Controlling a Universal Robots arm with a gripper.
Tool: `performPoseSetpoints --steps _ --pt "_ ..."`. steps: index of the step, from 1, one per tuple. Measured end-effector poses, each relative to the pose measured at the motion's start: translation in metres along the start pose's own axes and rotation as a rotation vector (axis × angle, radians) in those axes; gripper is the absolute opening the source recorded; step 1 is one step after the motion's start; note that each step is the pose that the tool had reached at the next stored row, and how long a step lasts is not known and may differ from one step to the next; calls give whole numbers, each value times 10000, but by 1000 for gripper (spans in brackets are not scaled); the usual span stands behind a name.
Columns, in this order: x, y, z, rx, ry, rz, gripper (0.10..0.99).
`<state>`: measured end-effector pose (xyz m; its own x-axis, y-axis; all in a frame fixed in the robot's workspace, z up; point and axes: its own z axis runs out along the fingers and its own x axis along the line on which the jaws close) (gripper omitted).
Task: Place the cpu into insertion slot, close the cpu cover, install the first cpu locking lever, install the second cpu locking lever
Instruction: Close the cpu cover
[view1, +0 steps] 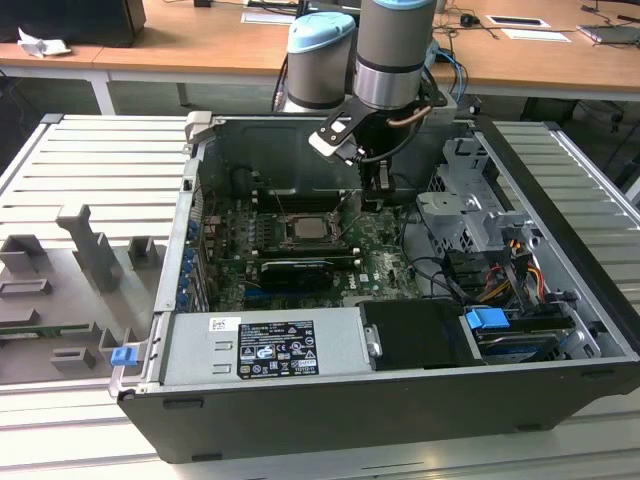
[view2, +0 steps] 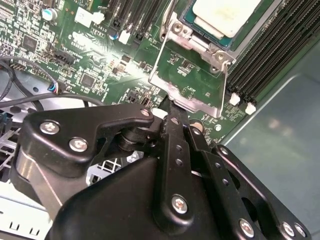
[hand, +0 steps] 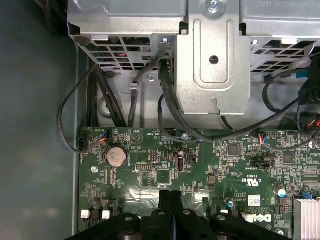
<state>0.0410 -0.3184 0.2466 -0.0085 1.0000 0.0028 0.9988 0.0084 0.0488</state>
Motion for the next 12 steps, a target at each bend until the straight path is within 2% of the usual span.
performPoseSetpoints --steps 6,12 --pt "0 -30 0 0 0 0 106" --pt "1 -114 -2 0 0 0 106"
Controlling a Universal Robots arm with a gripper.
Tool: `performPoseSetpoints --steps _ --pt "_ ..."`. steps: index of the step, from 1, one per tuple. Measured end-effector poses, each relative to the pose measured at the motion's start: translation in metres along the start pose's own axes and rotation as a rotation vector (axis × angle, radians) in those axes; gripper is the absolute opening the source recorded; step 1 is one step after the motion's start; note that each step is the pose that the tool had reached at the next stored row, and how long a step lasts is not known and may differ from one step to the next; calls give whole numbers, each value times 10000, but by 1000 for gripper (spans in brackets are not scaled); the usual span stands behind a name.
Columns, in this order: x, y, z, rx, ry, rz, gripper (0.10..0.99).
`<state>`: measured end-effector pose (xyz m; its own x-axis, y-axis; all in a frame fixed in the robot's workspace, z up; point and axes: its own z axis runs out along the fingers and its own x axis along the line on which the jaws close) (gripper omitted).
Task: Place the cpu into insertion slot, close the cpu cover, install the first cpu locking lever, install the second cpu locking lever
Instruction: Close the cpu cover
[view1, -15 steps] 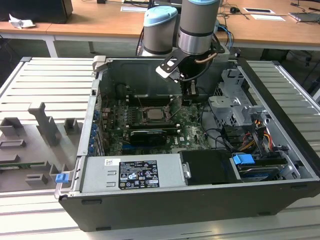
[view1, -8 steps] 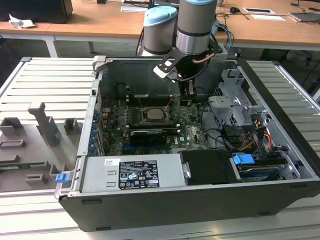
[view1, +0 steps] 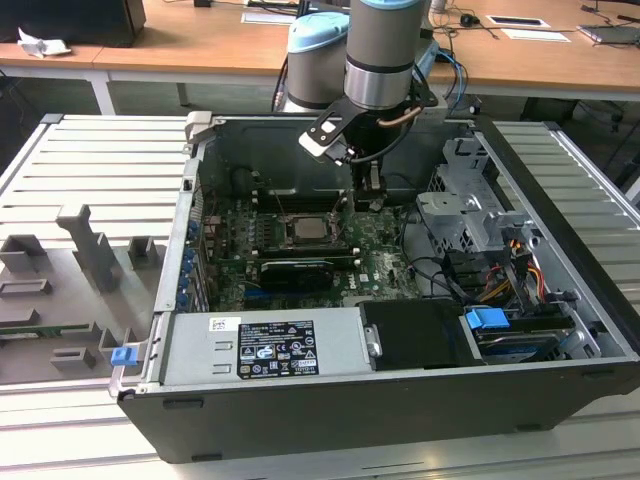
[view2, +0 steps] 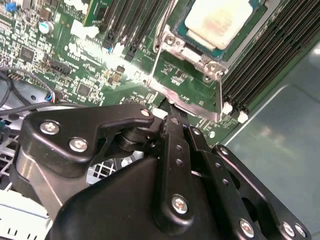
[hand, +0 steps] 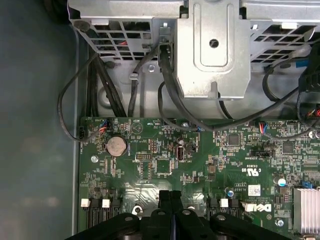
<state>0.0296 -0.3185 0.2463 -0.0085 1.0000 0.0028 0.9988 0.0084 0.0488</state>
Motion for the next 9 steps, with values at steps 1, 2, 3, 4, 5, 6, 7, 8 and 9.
performPoseSetpoints --steps 1,2,3,4,5,6,7,8,9 --pt "0 -15 0 0 0 0 106" --pt "0 -28 -1 0 -1 0 106" --pt "0 -47 -2 0 0 -1 106" --pt "1 -65 -3 0 0 -1 106" --pt "1 -81 -3 0 0 0 106" --pt "1 -92 -4 0 0 0 106" --pt "1 -103 -4 0 1 0 106" --pt "1 -112 -5 0 -1 0 106" --pt "1 -119 -5 0 0 -1 106"
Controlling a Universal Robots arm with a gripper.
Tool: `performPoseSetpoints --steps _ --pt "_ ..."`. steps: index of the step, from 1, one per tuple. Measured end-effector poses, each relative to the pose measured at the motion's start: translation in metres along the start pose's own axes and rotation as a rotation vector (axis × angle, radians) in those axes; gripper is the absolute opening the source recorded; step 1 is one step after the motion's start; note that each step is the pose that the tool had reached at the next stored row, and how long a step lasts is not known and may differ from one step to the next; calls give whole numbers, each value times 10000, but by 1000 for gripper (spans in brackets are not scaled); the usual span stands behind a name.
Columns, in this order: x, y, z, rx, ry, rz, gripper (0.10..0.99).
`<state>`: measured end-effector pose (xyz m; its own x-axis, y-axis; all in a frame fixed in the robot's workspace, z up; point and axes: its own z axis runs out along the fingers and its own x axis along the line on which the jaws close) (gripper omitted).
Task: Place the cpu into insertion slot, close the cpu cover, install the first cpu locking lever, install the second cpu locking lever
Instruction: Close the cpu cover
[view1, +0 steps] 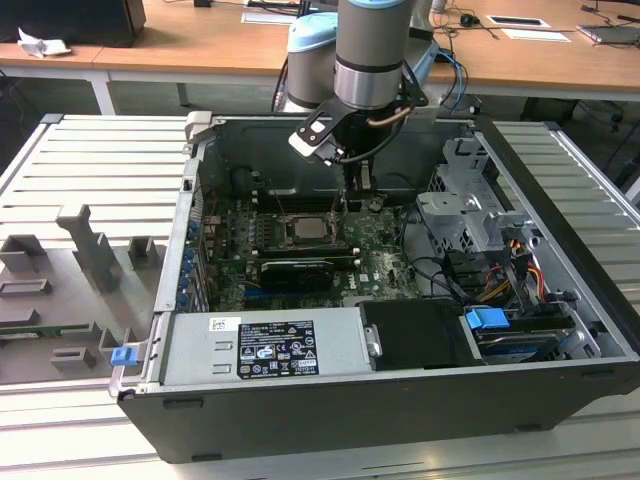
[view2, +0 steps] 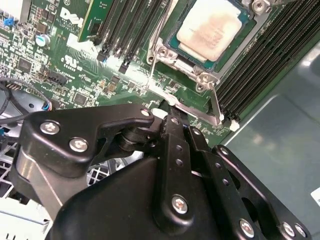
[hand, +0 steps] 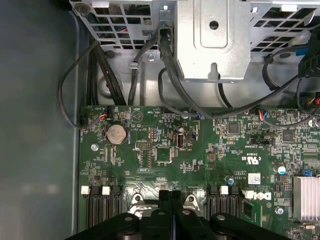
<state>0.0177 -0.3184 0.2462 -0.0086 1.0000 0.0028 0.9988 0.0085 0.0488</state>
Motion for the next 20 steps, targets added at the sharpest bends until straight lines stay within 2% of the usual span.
performPoseSetpoints --steps 2,11,15,17,20 --pt "0 -35 -2 0 0 0 106" --pt "1 -109 -5 0 0 0 106" --pt "2 -172 -7 0 0 0 106" --pt "2 -244 28 0 0 -1 106" --pt "2 -301 81 0 11 -27 106"
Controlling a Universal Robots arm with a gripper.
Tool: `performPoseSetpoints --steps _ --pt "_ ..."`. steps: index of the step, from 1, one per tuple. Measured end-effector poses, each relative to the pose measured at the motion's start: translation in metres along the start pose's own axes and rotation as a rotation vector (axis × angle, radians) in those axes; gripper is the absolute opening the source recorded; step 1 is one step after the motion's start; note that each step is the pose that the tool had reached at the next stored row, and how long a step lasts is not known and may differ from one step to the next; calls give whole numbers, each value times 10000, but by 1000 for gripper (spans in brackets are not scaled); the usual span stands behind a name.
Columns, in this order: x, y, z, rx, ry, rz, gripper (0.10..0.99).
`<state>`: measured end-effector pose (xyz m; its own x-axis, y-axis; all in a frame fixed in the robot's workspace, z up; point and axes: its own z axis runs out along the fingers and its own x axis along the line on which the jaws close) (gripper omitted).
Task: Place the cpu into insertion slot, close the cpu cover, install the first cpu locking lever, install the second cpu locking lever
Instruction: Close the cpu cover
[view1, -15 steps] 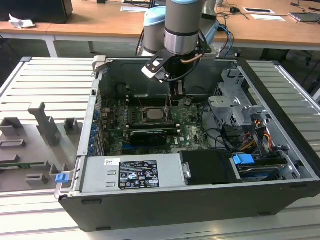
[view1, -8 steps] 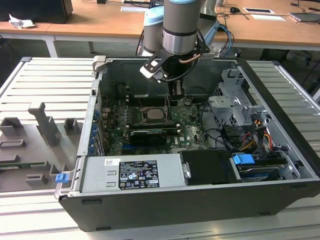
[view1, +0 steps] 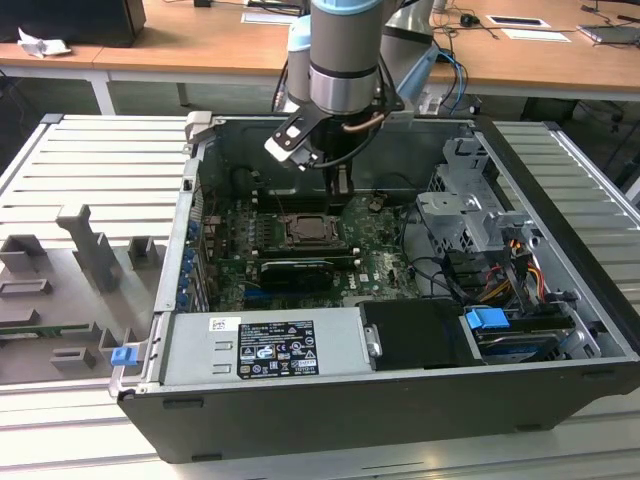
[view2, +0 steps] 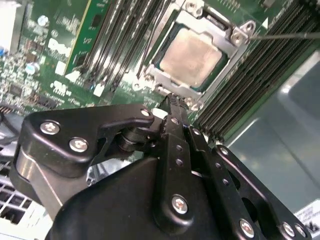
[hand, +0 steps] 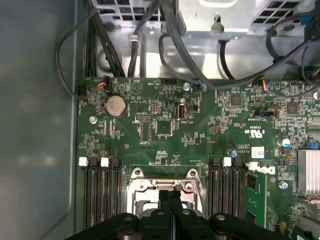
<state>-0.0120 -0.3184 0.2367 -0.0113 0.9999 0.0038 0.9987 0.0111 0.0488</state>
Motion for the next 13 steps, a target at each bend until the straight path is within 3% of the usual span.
performPoseSetpoints --steps 5,13 --pt "3 -63 37 79 10 -105 106" --pt "16 -254 74 143 18 -256 106"
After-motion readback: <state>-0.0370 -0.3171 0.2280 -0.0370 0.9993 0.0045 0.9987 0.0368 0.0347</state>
